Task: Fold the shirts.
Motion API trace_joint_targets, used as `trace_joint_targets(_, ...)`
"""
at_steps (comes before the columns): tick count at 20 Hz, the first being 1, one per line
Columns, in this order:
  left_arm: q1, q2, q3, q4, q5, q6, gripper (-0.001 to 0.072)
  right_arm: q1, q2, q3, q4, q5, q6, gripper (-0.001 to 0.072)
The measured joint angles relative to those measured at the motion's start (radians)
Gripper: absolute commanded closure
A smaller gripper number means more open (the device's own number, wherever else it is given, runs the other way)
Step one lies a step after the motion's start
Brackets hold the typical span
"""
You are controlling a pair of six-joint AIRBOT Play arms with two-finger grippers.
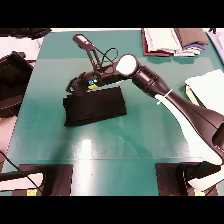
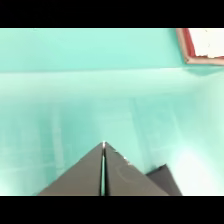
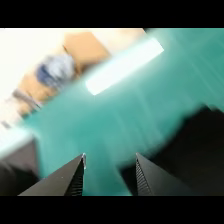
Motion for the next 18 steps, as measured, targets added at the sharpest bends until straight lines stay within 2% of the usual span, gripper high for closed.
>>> trace_joint_targets(3, -0.003, 0.01, 0.002, 0.007, -0.029, 0.012, 0.0682, -0.114, 0.06, -0.127, -0.14, 0.053, 0.064, 0.0336)
trace_joint_targets(4, -0.009, 0.011, 0.003, 0.009, -0.034, 0.013, 0.0682, -0.164, 0.08, -0.184, -0.167, 0.064, 0.082, 0.0237)
trace_joint_targets(5, -0.018, 0.013, 0.003, 0.008, -0.038, 0.018, 0.0682, -0.224, 0.101, -0.248, -0.188, 0.071, 0.103, 0.0085)
trace_joint_targets(7, -0.04, 0.014, 0.003, 0.009, -0.045, 0.03, 0.0682, -0.337, 0.121, -0.359, -0.193, 0.086, 0.131, 0.0081)
trace_joint_targets(10, -0.076, 0.015, 0.003, 0.011, -0.048, 0.04, 0.0682, -0.468, 0.104, -0.475, -0.113, 0.092, 0.151, 0.0088)
trace_joint_targets(15, -0.106, 0.015, 0.003, 0.008, -0.047, 0.058, 0.0682, -0.499, -0.029, -0.486, 0.066, 0.099, 0.148, 0.0089)
trace_joint_targets(17, -0.11, 0.015, 0.003, 0.007, -0.047, 0.061, 0.0682, -0.462, -0.101, -0.439, 0.137, 0.101, 0.144, 0.0163)
trace_joint_targets(18, -0.113, 0.015, 0.003, 0.005, -0.05, 0.062, 0.0681, -0.435, -0.138, -0.407, 0.17, 0.102, 0.142, 0.0229)
